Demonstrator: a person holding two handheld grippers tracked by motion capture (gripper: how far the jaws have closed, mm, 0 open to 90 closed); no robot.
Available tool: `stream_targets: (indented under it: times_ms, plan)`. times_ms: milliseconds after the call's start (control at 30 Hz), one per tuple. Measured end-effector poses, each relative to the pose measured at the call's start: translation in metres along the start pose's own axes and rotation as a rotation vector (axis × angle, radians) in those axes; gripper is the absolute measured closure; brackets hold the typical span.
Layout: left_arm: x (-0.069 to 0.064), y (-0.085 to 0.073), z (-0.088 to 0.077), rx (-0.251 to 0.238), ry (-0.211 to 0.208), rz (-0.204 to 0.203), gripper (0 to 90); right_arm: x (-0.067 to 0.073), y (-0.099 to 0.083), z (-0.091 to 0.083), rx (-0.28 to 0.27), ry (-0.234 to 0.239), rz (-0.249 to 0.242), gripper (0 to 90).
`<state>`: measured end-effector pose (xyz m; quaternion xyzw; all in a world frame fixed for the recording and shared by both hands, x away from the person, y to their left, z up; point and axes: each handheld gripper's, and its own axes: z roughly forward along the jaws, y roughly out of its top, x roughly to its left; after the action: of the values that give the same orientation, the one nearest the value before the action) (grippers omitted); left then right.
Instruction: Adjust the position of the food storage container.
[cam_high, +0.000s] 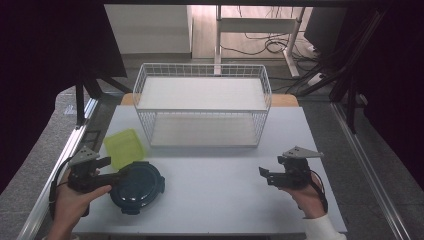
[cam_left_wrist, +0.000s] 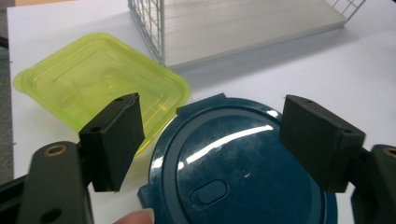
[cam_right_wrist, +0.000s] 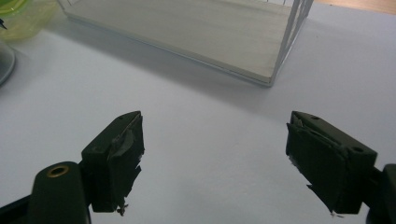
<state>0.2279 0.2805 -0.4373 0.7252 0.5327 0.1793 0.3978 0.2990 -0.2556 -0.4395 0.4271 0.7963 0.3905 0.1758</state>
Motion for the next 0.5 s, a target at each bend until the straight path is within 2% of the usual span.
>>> stream_targets:
  times_ms: [200, 367, 500]
  plan:
    - [0.013, -0.005, -0.004, 0.049, 0.022, -0.055, 25.6, 0.0, -0.001, 0.0, 0.005, -0.008, 0.004, 19.3]
    - [0.021, -0.008, -0.005, 0.071, 0.037, -0.067, 28.6, 0.0, -0.001, 0.001, 0.011, -0.012, 0.006, 19.3]
    - [0.03, -0.014, -0.004, 0.129, 0.064, -0.069, 34.0, 0.0, -0.003, 0.003, 0.022, -0.022, 0.003, 19.3]
